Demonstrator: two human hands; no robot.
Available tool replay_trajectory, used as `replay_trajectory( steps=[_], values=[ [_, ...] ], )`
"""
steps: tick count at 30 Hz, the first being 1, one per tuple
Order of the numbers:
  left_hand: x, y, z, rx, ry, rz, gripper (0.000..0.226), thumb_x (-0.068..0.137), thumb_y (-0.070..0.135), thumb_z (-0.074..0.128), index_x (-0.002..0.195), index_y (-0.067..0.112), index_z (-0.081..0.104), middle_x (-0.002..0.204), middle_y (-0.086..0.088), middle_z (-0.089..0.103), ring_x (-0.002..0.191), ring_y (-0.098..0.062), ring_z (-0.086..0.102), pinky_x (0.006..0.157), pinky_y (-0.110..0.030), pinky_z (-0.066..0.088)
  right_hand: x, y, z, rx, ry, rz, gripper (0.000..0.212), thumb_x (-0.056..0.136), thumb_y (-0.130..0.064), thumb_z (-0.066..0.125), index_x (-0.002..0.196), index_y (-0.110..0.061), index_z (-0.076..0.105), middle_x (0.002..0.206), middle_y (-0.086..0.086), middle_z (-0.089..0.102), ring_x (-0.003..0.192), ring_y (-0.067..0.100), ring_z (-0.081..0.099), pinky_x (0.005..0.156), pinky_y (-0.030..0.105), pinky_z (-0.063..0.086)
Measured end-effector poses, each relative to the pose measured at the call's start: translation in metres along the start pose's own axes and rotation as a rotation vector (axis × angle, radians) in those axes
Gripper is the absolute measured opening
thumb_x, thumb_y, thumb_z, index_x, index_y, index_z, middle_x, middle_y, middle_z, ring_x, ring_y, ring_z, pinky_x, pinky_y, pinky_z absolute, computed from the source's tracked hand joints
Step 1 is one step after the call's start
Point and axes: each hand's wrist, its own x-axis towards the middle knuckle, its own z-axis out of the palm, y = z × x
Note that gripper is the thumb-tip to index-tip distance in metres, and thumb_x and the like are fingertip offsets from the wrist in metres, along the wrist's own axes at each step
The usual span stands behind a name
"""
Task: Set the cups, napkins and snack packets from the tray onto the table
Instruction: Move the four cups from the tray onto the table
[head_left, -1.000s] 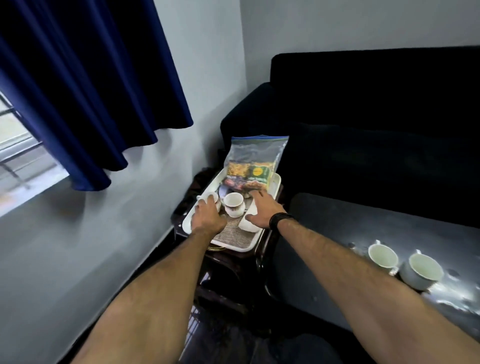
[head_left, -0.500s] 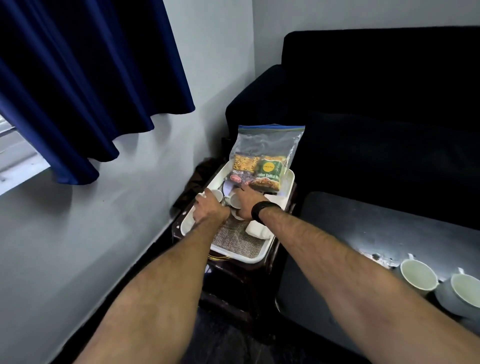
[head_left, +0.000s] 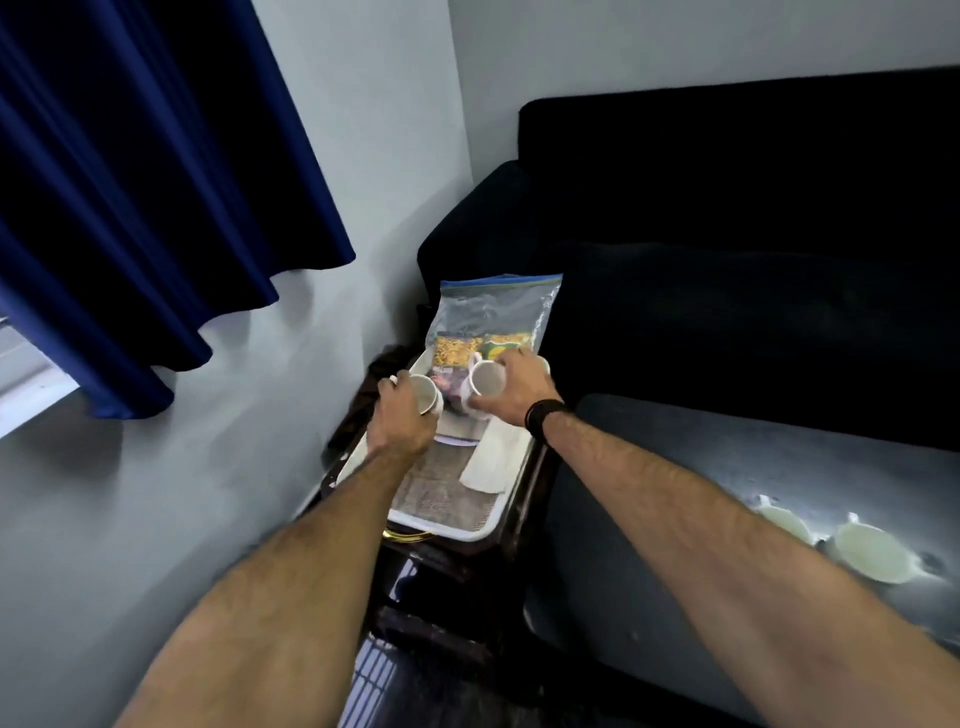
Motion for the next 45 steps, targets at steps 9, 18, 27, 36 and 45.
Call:
replay_trajectory(
  steps=[9, 18, 27, 36, 45],
  values=[
    [-0.039, 0.154, 0.039, -0.066, -0.195, 0.291, 0.063, 0.081, 0.044, 0.068, 0.132, 0.015, 0.045, 0.13, -0.012, 0.046, 0.118, -0.036, 0.055, 0.097, -0.046, 0.048, -0.052, 0.121, -0.166, -0.119, 0.264, 0.289, 0.065, 0.06, -0.054, 0.08, 0.108, -0.014, 0.065, 0.106, 0.0, 0.05, 0.091, 0.022, 0.06, 0.07, 0.029, 0.044],
    [-0.094, 0.277, 0.118, -0.01, -0.401, 0.463, 0.057, 0.078, 0.049, 0.071, 0.124, 0.021, 0.052, 0.123, -0.006, 0.05, 0.117, -0.029, 0.056, 0.091, -0.045, 0.051, -0.116, 0.264, -0.242, -0.193, 0.329, 0.589, 0.07, 0.059, -0.052, 0.083, 0.11, -0.01, 0.063, 0.117, 0.008, 0.055, 0.101, 0.028, 0.062, 0.079, 0.034, 0.052],
    [-0.102, 0.328, 0.185, 0.096, -0.502, 0.555, 0.065, 0.078, 0.037, 0.075, 0.136, 0.026, 0.049, 0.126, -0.006, 0.049, 0.119, -0.029, 0.055, 0.095, -0.046, 0.051, -0.126, 0.334, -0.212, -0.175, 0.275, 0.688, 0.069, 0.057, -0.053, 0.083, 0.108, -0.013, 0.061, 0.116, 0.007, 0.055, 0.101, 0.027, 0.061, 0.074, 0.031, 0.047],
    [-0.097, 0.326, 0.225, 0.159, -0.595, 0.58, 0.061, 0.079, 0.027, 0.074, 0.136, 0.03, 0.051, 0.13, -0.004, 0.05, 0.122, -0.028, 0.053, 0.096, -0.041, 0.049, -0.123, 0.358, -0.168, -0.205, 0.2, 0.708, 0.073, 0.059, -0.05, 0.085, 0.115, -0.01, 0.059, 0.118, 0.008, 0.053, 0.107, 0.028, 0.058, 0.082, 0.036, 0.052],
    [-0.096, 0.325, 0.225, 0.141, -0.616, 0.576, 0.067, 0.078, 0.027, 0.079, 0.138, 0.029, 0.051, 0.13, -0.005, 0.05, 0.12, -0.027, 0.054, 0.098, -0.043, 0.049, -0.125, 0.355, -0.165, -0.223, 0.221, 0.723, 0.073, 0.061, -0.051, 0.084, 0.116, -0.01, 0.059, 0.119, 0.008, 0.052, 0.107, 0.028, 0.058, 0.082, 0.037, 0.052]
  ],
)
